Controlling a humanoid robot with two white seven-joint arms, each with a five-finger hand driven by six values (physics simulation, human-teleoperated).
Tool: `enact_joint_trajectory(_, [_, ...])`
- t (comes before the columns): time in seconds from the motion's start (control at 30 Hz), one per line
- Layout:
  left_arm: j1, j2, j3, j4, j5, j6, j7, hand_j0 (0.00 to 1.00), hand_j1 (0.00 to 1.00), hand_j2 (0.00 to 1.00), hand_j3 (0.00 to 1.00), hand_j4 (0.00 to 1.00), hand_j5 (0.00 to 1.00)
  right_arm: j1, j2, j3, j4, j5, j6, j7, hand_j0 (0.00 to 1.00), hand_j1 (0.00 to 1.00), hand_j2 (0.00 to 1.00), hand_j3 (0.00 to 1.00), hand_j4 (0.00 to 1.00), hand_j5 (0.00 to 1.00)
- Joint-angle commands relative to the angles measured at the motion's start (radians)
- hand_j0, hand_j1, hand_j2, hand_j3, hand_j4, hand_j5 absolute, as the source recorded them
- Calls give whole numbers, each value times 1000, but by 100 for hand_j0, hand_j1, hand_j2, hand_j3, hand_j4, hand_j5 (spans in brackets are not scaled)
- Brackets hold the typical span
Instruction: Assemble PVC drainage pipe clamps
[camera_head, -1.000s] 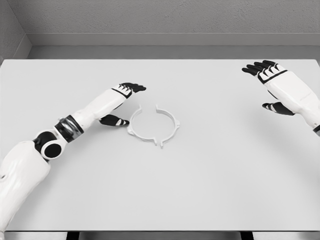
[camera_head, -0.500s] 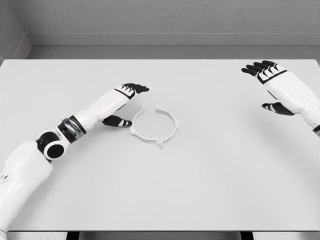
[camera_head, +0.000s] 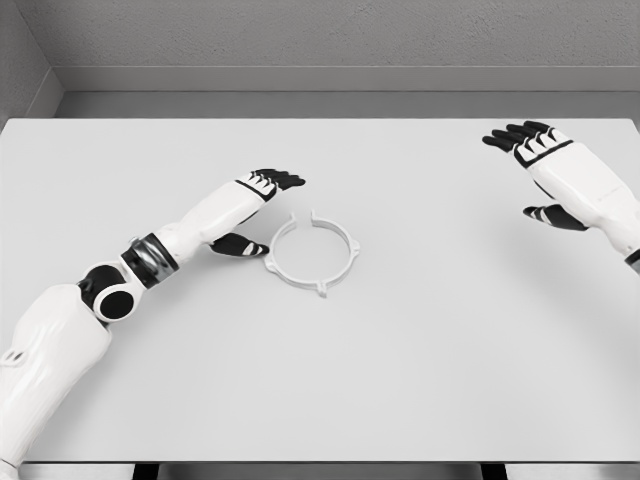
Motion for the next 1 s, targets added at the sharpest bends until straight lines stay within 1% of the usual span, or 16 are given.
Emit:
enact_joint_trajectory(0.0, [2,0,1,-2,5,0,0,100,100,100,100,100,100,2,-1,0,0,-7,2,-1,100,100,100,100,100,100])
enact_joint_trajectory(0.73, [0,-22,1,-2,7,0,0,100,100,100,100,100,100,-2,-1,1,-2,-7,2,-1,100,100,100,100,100,100])
enact_joint_trajectory(0.83, [-8,-17,16,1,11,0,2,100,100,100,100,100,100,-2,-1,1,-2,-7,2,-1,100,100,100,100,100,100])
enact_joint_trajectory(0.93, [-8,-11,45,1,24,0,2,100,100,100,100,100,100,-6,4,4,-5,-7,2,-1,100,100,100,100,100,100])
enact_joint_trajectory(0.97, [-6,-11,44,-7,25,0,2,100,100,100,100,100,100,-15,7,29,-3,-7,2,-1,100,100,100,100,100,100])
